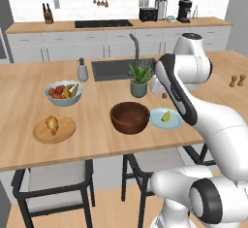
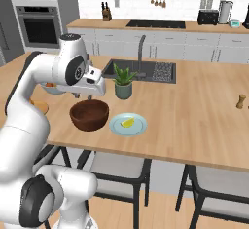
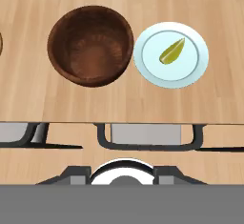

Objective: Pick the chicken drumstick and lemon wedge from their plates and place them in the bowl. Then put the bowl in the fridge.

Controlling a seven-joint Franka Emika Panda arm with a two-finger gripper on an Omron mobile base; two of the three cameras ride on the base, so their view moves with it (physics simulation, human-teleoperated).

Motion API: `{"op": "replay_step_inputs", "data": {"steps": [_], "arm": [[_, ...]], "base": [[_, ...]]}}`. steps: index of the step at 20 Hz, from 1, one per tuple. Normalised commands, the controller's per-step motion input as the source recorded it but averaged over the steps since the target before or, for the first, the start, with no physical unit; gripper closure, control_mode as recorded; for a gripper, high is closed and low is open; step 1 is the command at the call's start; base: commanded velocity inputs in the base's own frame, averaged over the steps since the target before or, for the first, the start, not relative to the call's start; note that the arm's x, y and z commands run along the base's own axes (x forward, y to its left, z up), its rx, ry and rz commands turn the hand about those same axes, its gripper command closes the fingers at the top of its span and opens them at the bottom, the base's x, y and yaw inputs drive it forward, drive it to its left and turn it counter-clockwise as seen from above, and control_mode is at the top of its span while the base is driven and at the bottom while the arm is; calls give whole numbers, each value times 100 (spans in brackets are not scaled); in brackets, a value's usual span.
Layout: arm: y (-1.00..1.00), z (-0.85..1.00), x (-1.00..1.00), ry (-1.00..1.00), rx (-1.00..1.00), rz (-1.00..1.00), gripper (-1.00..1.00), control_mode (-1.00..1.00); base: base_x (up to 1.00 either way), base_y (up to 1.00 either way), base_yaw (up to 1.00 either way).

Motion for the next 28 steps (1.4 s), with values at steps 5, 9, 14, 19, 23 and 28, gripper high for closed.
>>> {"op": "replay_step_inputs", "data": {"steps": [5, 9, 14, 19, 23, 28], "arm": [[-18, -11, -4, -1, 0, -1, -100, -100], [-84, -60, 2, 2, 0, -9, -100, -100], [-84, -50, 49, 1, 3, -23, -100, -100], [-27, -50, 100, 0, 3, -29, -100, -100], [0, -62, 100, 4, 3, -32, -100, -100], [-7, -33, 83, 9, 5, -19, -100, -100]], "base": [[0, 0, 0], [0, 0, 0], [0, 0, 0], [0, 0, 0], [0, 0, 0], [0, 0, 0]]}}
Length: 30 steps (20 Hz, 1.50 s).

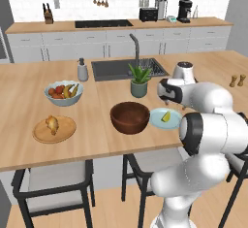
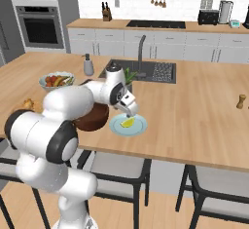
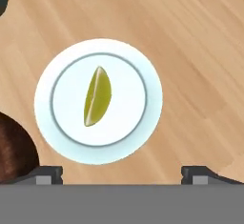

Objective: Pick the chicken drumstick and lemon wedge from their plates and place them in the bowl. Then put the bowl in the fridge.

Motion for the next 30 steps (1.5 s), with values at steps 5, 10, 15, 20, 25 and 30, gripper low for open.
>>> {"op": "replay_step_inputs", "data": {"steps": [5, 10, 15, 20, 25, 30], "arm": [[-4, -34, 70, 9, 2, -3, -100, -100], [0, -66, 45, 10, 0, 0, -100, -100], [-20, -47, 6, 1, 0, 0, -100, -100], [-6, -47, 12, 0, 0, 0, -100, -100], [0, -31, 37, 0, 0, 0, -100, -100], [0, -25, 22, 0, 0, 0, -100, -100]], "base": [[0, 0, 0], [0, 0, 0], [0, 0, 0], [0, 0, 0], [0, 0, 0], [0, 0, 0]]}}
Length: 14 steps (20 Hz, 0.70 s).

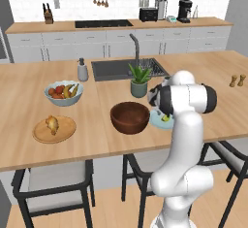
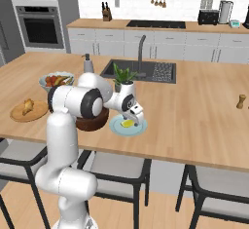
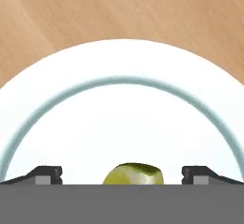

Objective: Pick the chicken drumstick and lemon wedge from their plates and place them in the bowl. Then put the bowl in the fridge.

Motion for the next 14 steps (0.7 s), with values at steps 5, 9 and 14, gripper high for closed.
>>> {"op": "replay_step_inputs", "data": {"steps": [5, 9, 14], "arm": [[5, -41, 0, 0, 0, 0, 100, -100], [1, -29, 0, 0, 0, -1, 100, -100], [-1, -18, -8, 3, 0, -1, 100, -100]], "base": [[0, 0, 0], [0, 0, 0], [0, 0, 0]]}}
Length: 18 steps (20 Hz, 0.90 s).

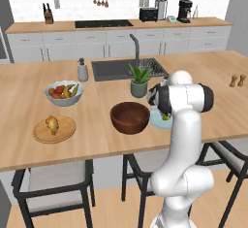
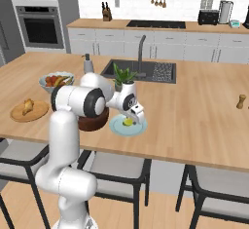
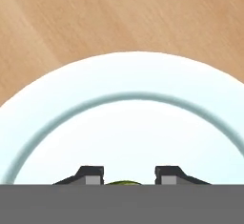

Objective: Pick the chicken drumstick and lemon wedge from their plates and place them in the bowl. Then put the bowl in the fridge.

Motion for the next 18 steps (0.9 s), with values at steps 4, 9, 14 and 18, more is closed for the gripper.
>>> {"op": "replay_step_inputs", "data": {"steps": [4, 9, 14, 18], "arm": [[0, 55, -35, 1, 8, 0, 100, -100], [32, 100, -74, -4, 4, 0, 100, -100], [75, 74, -51, -7, 0, 0, 100, -100], [100, 21, -2, -3, 0, -1, 100, -100]], "base": [[0, 0, 0], [0, 0, 0], [0, 0, 0], [0, 0, 0]]}}
